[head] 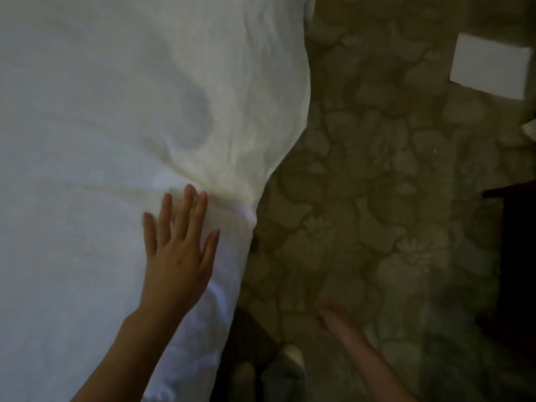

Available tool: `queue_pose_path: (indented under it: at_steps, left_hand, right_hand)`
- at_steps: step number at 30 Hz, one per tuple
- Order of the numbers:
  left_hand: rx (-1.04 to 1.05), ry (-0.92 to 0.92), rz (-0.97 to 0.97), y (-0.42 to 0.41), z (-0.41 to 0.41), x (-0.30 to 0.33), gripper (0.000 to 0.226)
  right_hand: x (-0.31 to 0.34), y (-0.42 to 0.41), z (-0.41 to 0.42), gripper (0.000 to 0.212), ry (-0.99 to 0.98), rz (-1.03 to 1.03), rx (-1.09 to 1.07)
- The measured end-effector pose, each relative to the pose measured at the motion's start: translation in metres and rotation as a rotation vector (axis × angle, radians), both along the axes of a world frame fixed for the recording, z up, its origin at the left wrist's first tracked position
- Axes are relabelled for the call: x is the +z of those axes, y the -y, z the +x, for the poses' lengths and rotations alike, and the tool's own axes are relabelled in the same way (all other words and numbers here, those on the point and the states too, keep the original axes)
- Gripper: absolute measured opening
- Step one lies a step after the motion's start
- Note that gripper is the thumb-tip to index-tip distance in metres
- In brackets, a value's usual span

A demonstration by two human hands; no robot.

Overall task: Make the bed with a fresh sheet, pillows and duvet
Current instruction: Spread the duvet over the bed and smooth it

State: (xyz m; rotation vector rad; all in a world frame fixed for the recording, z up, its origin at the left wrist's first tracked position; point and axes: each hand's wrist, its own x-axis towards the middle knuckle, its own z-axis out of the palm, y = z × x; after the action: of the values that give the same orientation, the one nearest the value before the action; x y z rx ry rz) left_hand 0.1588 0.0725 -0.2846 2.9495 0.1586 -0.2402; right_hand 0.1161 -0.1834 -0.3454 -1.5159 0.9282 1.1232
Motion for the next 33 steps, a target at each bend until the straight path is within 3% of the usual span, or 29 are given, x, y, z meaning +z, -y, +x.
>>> queue_pose_path:
  at_steps: [3, 6, 9, 11, 14, 16, 18, 21, 24, 26, 29, 31, 33]
  left_hand:
    - [-0.002, -0.013, 0.024, 0.0, 0.03, 0.004, 0.063]
    - [0.007, -0.011, 0.037, -0.001, 0.073, 0.006, 0.062]
    - [-0.001, 0.024, 0.053, 0.001, 0.136, 0.003, 0.061]
    - [-0.027, 0.06, 0.083, 0.0, 0.193, -0.006, 0.06]
    - [-0.04, 0.098, 0.116, 0.006, 0.278, -0.017, 0.06]
    - [-0.016, 0.112, 0.129, 0.014, 0.321, -0.021, 0.06]
    - [-0.014, 0.098, 0.125, 0.023, 0.352, -0.02, 0.059]
    - [-0.009, 0.062, 0.112, 0.03, 0.376, -0.015, 0.059]
    - [0.038, 0.081, 0.049, 0.033, 0.399, -0.001, 0.056]
    - [0.062, 0.082, 0.038, 0.032, 0.418, 0.003, 0.055]
    - [0.087, 0.024, 0.107, 0.029, 0.451, -0.001, 0.057]
    - [0.083, -0.016, 0.175, 0.032, 0.47, -0.007, 0.061]
    - [0.083, -0.03, 0.222, 0.036, 0.493, -0.009, 0.064]
  right_hand:
    - [0.012, -0.03, 0.073, 0.005, 0.085, 0.078, -0.013]
    - [0.026, -0.063, 0.165, 0.045, 0.25, 0.176, -0.162]
    - [0.022, -0.086, 0.243, 0.082, 0.258, 0.243, -0.252]
    - [0.014, -0.096, 0.292, 0.092, 0.266, 0.313, -0.237]
    - [0.0, -0.106, 0.362, 0.091, 0.345, 0.313, -0.277]
    - [-0.007, -0.112, 0.404, 0.106, 0.271, 0.388, -0.303]
    - [-0.001, -0.11, 0.433, 0.088, 0.218, 0.475, -0.307]
    - [0.025, -0.091, 0.45, 0.031, 0.061, 0.608, -0.201]
    - [0.043, -0.042, 0.455, 0.023, 0.003, 0.682, -0.257]
    - [0.037, -0.011, 0.458, 0.026, -0.015, 0.599, -0.201]
    - [0.002, 0.008, 0.485, 0.023, -0.052, 0.176, -0.17]
    - [-0.014, -0.006, 0.52, 0.044, -0.078, 0.09, -0.275]
    - [-0.014, -0.036, 0.575, 0.092, 0.029, 0.132, -0.253]
